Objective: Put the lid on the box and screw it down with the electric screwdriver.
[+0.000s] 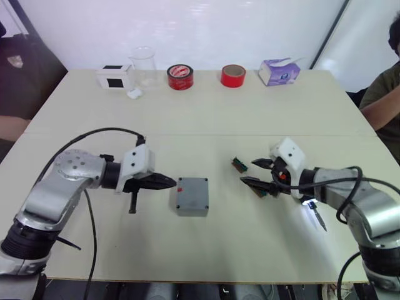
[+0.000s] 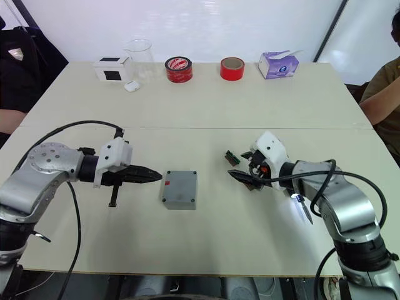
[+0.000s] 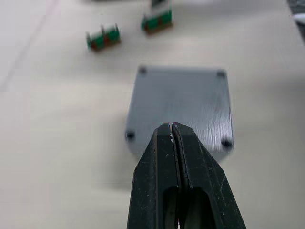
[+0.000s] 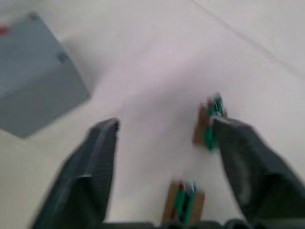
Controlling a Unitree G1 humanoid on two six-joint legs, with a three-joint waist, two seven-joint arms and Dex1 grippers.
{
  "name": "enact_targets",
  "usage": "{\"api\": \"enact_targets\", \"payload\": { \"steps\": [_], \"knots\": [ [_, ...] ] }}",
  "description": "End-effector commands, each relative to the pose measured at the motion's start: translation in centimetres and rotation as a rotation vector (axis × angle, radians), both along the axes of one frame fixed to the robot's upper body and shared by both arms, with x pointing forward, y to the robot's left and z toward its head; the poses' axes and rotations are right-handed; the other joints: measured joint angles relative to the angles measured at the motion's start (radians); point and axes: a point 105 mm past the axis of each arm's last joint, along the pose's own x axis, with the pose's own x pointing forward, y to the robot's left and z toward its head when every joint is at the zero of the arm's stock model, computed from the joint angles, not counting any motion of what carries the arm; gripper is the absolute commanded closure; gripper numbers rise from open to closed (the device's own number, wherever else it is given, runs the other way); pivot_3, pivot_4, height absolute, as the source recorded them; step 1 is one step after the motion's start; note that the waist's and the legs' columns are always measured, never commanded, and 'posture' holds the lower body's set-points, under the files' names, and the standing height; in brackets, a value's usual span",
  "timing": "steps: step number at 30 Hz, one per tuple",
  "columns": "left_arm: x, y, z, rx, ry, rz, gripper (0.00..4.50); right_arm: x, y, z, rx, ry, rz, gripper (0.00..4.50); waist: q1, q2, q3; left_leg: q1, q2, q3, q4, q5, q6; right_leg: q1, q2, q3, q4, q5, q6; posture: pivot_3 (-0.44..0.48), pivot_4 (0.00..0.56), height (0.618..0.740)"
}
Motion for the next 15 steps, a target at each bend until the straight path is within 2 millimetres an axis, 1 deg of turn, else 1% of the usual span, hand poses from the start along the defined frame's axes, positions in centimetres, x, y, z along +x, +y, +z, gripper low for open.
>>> {"api": "enact_targets", "payload": {
  "steps": [1,3,7,14,15],
  "knots": [
    [0.0,-1.0,1.4,-0.041,-0.034,-0.022,4.5,-0.1,0.0,-0.3,0.033,-0.036,-0.042,0.24,0.0,0.0,0.0,0.0,0.0,0.0,0.0,0.0,0.0,0.0,0.001,0.0,0.0,0.0,0.0,0.0,0.15,0.739],
    [0.2,-1.2,1.3,-0.035,-0.04,-0.023,4.5,0.3,-0.4,-0.9,0.032,-0.036,-0.075,0.24,0.0,0.0,0.0,0.0,0.0,0.0,0.0,0.0,0.0,0.0,0.001,0.0,0.0,0.0,0.0,0.0,0.15,0.739],
    [0.4,-1.6,1.6,-0.044,-0.041,-0.034,4.5,0.5,-0.5,-1.4,0.065,-0.014,-0.096,0.24,0.001,0.0,0.0,0.0,0.0,0.0,0.0,0.0,0.0,0.0,0.001,0.0,0.0,0.0,0.0,0.0,0.15,0.739],
    [0.6,-1.7,1.6,-0.04,-0.046,-0.033,4.5,0.7,-0.7,-1.9,0.075,0.0,-0.109,0.24,0.002,0.0,0.0,0.0,0.0,0.0,0.0,0.0,0.0,0.0,0.001,0.0,0.0,0.0,0.0,0.0,0.15,0.739],
    [0.6,-1.7,1.6,-0.039,-0.047,-0.032,4.5,0.7,-0.7,-1.9,0.074,0.002,-0.109,0.67,0.002,0.0,0.0,0.0,0.0,0.0,0.0,0.0,0.0,0.0,0.001,0.0,0.0,0.0,0.0,0.0,0.15,0.739]
  ]
}}
